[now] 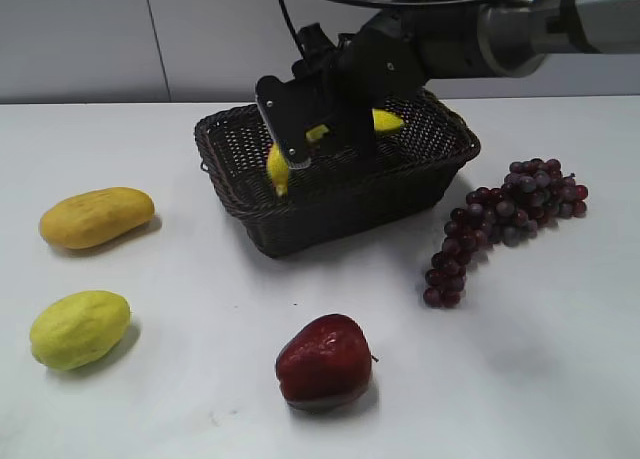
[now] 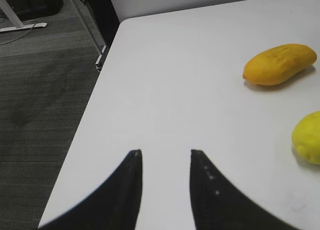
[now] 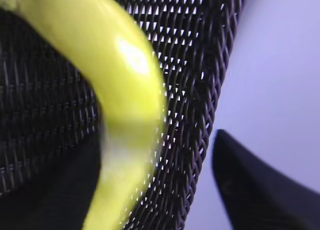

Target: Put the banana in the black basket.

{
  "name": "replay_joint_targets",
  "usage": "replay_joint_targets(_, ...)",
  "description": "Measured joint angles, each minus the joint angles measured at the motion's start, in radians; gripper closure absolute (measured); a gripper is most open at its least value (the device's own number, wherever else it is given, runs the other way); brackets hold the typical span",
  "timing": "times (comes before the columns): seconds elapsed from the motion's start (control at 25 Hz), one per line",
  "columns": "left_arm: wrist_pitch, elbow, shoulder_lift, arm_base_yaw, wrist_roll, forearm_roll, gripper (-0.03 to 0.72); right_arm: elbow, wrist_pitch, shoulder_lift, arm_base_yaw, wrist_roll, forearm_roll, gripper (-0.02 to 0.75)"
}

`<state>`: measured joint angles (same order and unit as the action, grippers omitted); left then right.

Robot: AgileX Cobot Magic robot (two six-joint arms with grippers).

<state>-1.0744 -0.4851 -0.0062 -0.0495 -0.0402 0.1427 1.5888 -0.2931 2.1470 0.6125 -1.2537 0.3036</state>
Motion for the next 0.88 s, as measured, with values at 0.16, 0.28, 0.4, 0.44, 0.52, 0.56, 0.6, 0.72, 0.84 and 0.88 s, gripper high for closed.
replay_joint_targets(0.16,0.0,0.0,0.0,0.0,0.0,0.0,0.448,0.0,-0.002,0.0,0.0,0.029,0.0,0.069)
replay_joint_targets(0.28,0.0,0.0,0.0,0.0,0.0,0.0,0.448,0.0,-0.004,-0.006,0.0,0.131,0.0,0.057)
replay_joint_targets(0.4,0.0,0.0,0.0,0.0,0.0,0.0,0.448,0.0,-0.006,-0.033,-0.002,0.328,0.011,0.058)
replay_joint_targets(0.44,0.0,0.0,0.0,0.0,0.0,0.0,0.448,0.0,-0.006,-0.047,-0.005,0.4,0.017,0.058)
replay_joint_targets(0.52,0.0,0.0,0.0,0.0,0.0,0.0,0.448,0.002,-0.011,-0.089,-0.017,0.516,0.029,0.058)
replay_joint_targets(0.56,0.0,0.0,0.0,0.0,0.0,0.0,0.448,0.007,-0.025,-0.111,-0.024,0.57,0.033,0.058)
replay_joint_targets(0.6,0.0,0.0,0.0,0.0,0.0,0.0,0.448,0.017,-0.051,-0.128,-0.034,0.627,0.034,0.058)
replay_joint_targets(0.72,0.0,0.0,0.0,0.0,0.0,0.0,0.448,0.074,-0.192,-0.167,-0.081,0.797,0.037,0.059)
replay_joint_targets(0.84,0.0,0.0,0.0,0.0,0.0,0.0,0.448,0.142,-0.391,-0.177,-0.157,0.934,0.038,0.064)
replay_joint_targets(0.88,0.0,0.0,0.0,0.0,0.0,0.0,0.448,0.157,-0.461,-0.179,-0.187,0.972,0.039,0.069)
